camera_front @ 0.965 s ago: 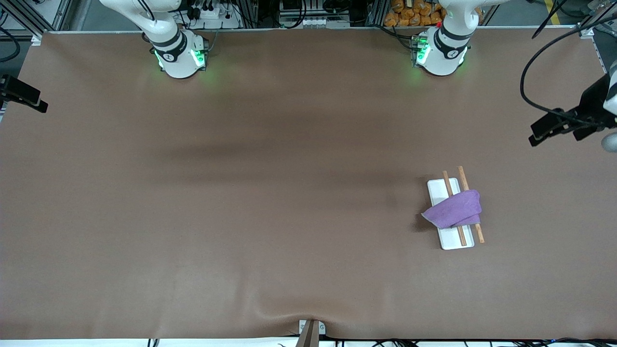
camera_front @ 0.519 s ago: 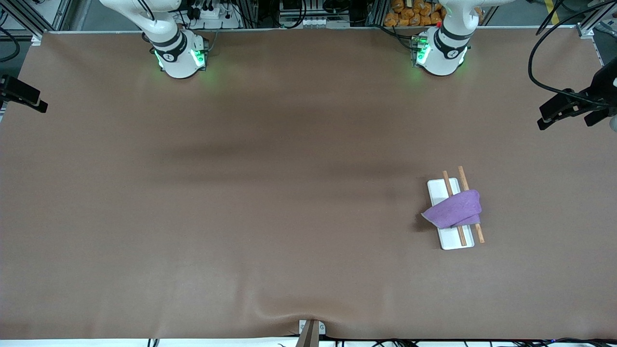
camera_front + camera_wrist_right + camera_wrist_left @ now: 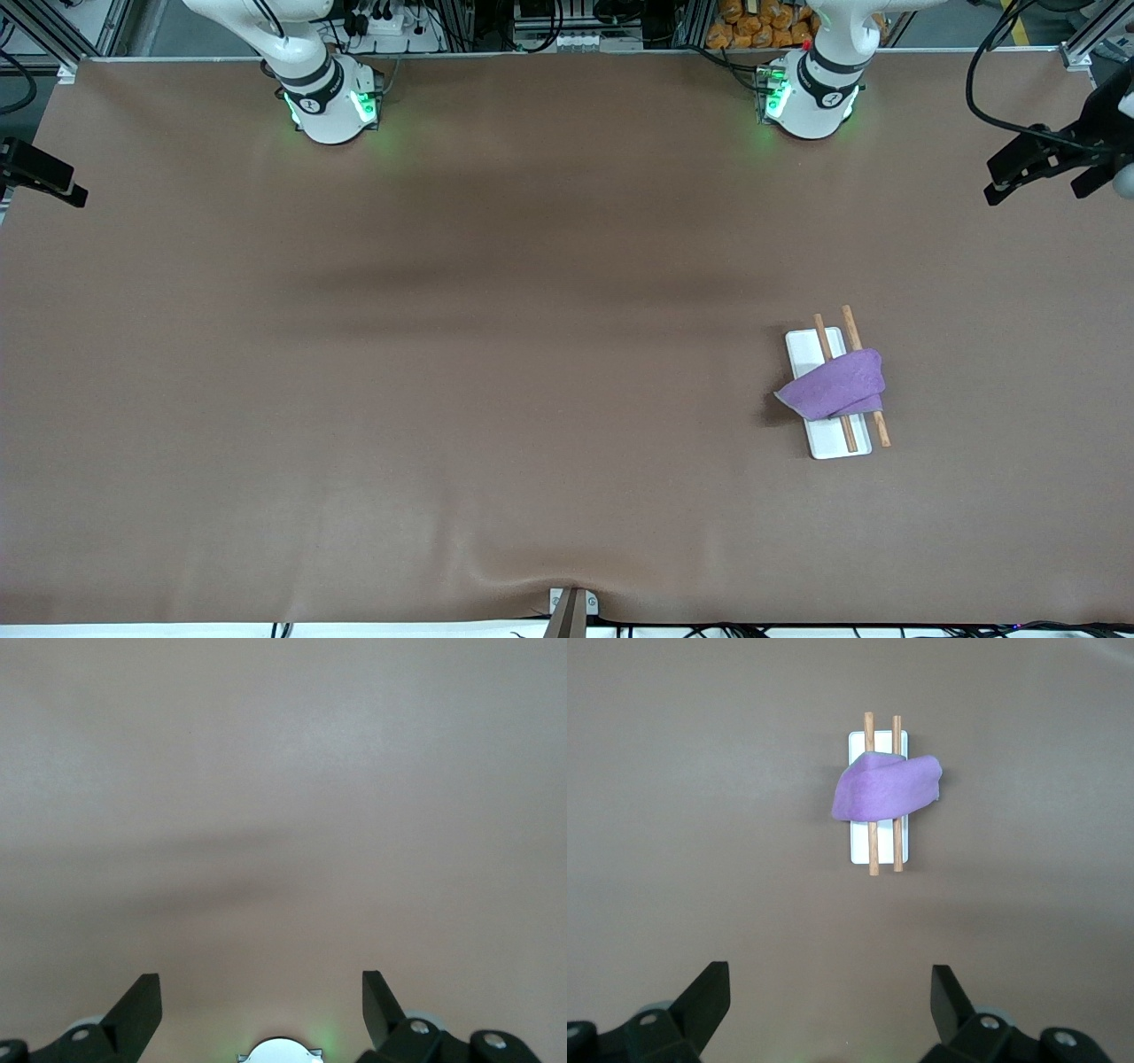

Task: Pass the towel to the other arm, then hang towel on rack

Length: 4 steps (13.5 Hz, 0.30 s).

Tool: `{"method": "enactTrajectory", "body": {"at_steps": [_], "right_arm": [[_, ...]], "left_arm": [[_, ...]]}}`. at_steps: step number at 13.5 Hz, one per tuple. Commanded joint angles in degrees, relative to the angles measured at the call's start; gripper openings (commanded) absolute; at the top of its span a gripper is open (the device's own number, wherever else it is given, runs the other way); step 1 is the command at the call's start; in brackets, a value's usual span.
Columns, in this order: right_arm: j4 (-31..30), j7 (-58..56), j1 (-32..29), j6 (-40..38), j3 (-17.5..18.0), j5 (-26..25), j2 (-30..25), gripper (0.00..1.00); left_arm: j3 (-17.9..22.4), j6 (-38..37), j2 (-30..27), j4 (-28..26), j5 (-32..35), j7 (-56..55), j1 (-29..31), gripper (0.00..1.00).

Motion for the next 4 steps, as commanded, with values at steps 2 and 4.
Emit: {"method": "enactTrajectory", "body": {"at_steps": [2, 4], "right_arm": [[0.2, -0.8, -0.8, -0.3, 0.6, 0.1, -0.5, 1.0], [0.2, -0.8, -0.8, -0.3, 0.6, 0.1, -0.5, 1.0]], "left_arm": [[0.6, 0.1, -1.3, -1.1, 0.2, 0.4, -0.5, 1.0], [0.6, 0.1, -1.3, -1.0, 0.2, 0.3, -0.5, 1.0]]}}
